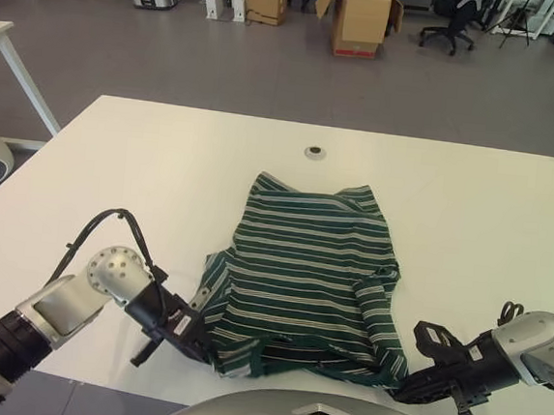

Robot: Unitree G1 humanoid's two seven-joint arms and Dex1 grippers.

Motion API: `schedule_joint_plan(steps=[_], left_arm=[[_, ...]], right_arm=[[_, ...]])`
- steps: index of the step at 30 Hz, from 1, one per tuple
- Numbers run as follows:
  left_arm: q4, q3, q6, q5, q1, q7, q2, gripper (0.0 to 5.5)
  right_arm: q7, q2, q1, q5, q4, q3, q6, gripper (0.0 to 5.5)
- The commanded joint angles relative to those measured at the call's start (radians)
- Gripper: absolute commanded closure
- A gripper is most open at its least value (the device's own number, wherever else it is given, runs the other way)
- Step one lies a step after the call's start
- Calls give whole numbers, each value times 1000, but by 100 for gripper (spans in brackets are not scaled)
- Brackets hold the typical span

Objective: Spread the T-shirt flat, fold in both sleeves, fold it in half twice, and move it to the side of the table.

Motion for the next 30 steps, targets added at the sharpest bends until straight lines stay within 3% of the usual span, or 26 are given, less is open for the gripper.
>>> schedule_joint_plan(steps=[1,5,7,9,13,15,20,30], left_arm=[[15,36,-43,54,52,14,22,446],[-62,91,84,-52,103,-22,80,383],[-118,115,146,-110,145,-7,83,354],[-174,164,262,-229,166,18,78,352],[-70,264,378,-325,-5,94,-56,352],[-13,241,346,-239,-38,113,-95,352],[308,85,48,143,-23,201,-191,352],[459,102,-71,142,-8,208,-272,352]], right_arm=[[-9,-13,1,46,-27,-27,50,479],[50,-79,31,30,-16,-72,-11,411],[48,-68,13,38,8,-103,-17,409],[-8,6,-65,89,54,-144,27,409],[-259,220,-194,74,174,-180,79,409],[-340,290,-192,50,197,-174,71,409],[-453,394,-212,15,261,-166,70,409],[-418,408,-179,114,271,-195,179,409]])
